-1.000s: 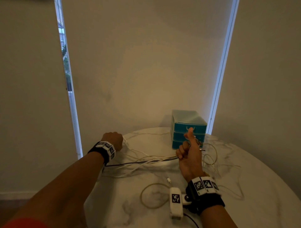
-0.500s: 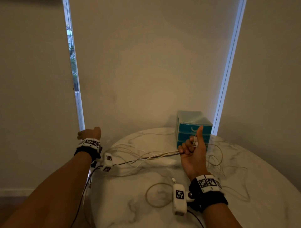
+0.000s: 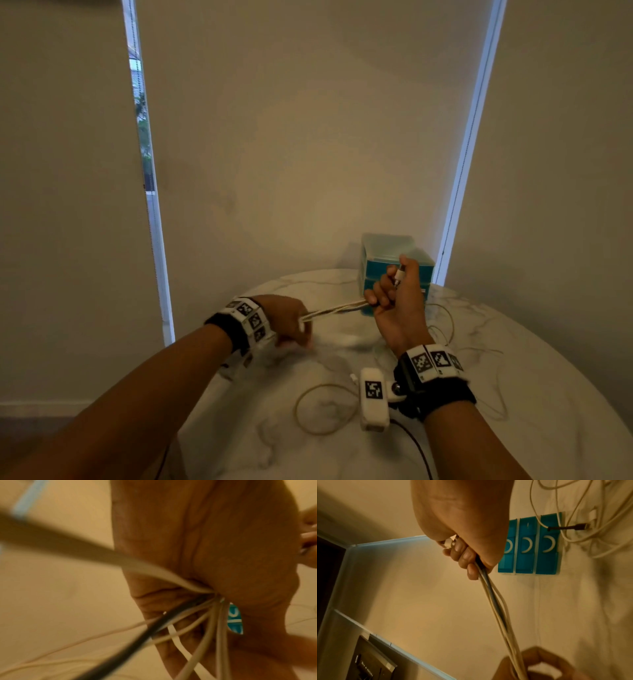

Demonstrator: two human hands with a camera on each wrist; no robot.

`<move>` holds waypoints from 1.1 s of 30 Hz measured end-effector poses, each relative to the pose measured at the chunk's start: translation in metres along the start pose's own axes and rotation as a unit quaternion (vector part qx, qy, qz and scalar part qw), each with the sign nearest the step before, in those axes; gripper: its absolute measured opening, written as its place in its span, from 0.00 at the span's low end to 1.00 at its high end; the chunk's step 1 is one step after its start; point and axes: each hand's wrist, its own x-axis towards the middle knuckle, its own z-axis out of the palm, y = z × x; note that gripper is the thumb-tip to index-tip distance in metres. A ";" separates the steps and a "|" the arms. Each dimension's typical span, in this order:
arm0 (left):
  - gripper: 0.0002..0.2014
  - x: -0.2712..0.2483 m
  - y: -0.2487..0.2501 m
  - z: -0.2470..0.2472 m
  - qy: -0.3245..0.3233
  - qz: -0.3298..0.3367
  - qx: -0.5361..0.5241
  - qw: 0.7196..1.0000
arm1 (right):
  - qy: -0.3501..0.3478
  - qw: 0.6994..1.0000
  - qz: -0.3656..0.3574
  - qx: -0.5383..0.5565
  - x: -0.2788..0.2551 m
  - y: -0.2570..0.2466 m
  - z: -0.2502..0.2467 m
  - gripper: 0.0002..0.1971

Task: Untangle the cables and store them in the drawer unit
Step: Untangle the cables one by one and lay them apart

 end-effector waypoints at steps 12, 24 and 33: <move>0.14 -0.073 -0.139 -0.076 0.298 -0.273 0.207 0.891 | -0.050 0.998 0.017 0.045 -0.011 0.027 0.029 0.24; 0.52 -0.056 -0.169 -0.032 0.053 -0.348 0.021 0.936 | -0.039 0.998 0.046 0.008 -0.013 0.058 0.004 0.26; 0.20 -0.031 0.070 -0.038 0.140 0.068 -0.294 0.943 | 0.039 0.998 0.050 0.018 -0.009 0.060 -0.006 0.22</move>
